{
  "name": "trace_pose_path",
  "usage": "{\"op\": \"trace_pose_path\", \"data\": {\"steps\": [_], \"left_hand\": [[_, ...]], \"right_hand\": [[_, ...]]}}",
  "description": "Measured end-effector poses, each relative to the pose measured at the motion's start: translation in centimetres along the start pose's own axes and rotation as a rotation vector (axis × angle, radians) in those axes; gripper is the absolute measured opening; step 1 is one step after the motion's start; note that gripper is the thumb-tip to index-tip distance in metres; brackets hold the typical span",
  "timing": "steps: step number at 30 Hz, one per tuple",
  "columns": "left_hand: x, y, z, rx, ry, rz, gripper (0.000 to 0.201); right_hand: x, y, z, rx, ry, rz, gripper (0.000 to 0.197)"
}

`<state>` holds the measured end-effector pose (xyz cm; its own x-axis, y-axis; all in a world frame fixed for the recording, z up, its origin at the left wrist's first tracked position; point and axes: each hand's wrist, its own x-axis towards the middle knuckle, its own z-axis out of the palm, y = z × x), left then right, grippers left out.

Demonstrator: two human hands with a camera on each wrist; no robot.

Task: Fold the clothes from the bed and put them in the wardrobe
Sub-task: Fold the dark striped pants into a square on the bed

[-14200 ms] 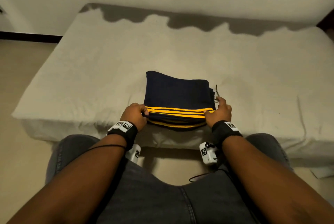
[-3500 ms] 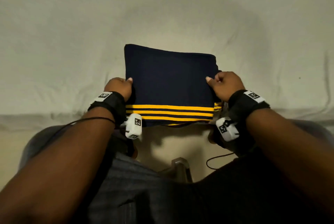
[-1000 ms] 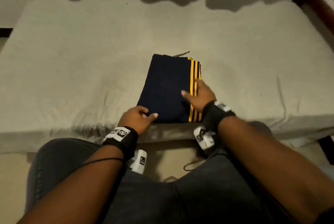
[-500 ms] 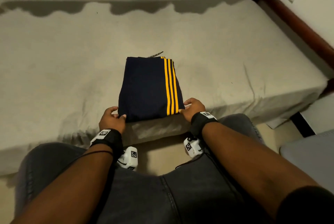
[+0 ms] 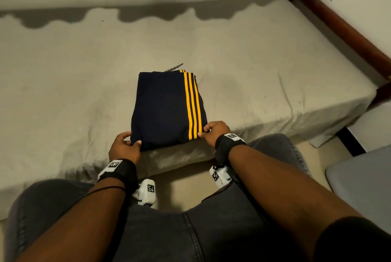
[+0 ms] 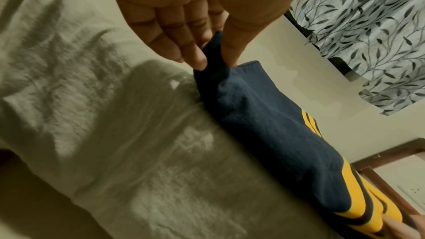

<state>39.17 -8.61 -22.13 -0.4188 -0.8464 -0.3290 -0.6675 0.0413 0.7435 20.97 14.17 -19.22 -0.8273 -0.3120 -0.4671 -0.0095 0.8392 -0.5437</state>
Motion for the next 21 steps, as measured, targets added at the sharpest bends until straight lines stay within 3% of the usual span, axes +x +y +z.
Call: {"op": "trace_pose_path", "data": {"steps": [3, 5, 8, 10, 11, 15, 17, 21], "left_hand": [[0.4, -0.2, -1.0, 0.003, 0.015, -0.017, 0.037], [1.3, -0.4, -2.1, -0.024, 0.036, -0.066, 0.036], [1.8, -0.7, -2.8, -0.023, -0.090, -0.099, 0.039], [1.7, -0.6, -2.5, 0.019, -0.189, -0.085, 0.039], [1.8, -0.5, -2.4, 0.033, -0.198, -0.088, 0.035], [2.5, -0.5, -3.0, 0.102, -0.188, -0.151, 0.016], [3.1, -0.7, -3.2, 0.197, -0.275, -0.142, 0.021], [5.7, 0.9, -2.3, 0.236, -0.350, -0.090, 0.045]], "right_hand": [[0.7, -0.4, -0.7, -0.093, -0.036, 0.036, 0.017], [1.7, -0.1, -1.6, -0.126, -0.039, 0.091, 0.033], [1.7, -0.3, -2.3, -0.180, -0.133, 0.130, 0.049], [1.9, -0.9, -1.8, -0.199, -0.191, 0.118, 0.041], [2.0, -1.0, -1.5, -0.151, -0.193, 0.118, 0.033], [3.6, -0.6, -1.9, -0.209, -0.146, 0.174, 0.035], [4.2, -0.7, -2.2, -0.211, -0.174, 0.182, 0.034], [5.9, -3.1, -2.9, -0.198, -0.161, 0.037, 0.044]]}}
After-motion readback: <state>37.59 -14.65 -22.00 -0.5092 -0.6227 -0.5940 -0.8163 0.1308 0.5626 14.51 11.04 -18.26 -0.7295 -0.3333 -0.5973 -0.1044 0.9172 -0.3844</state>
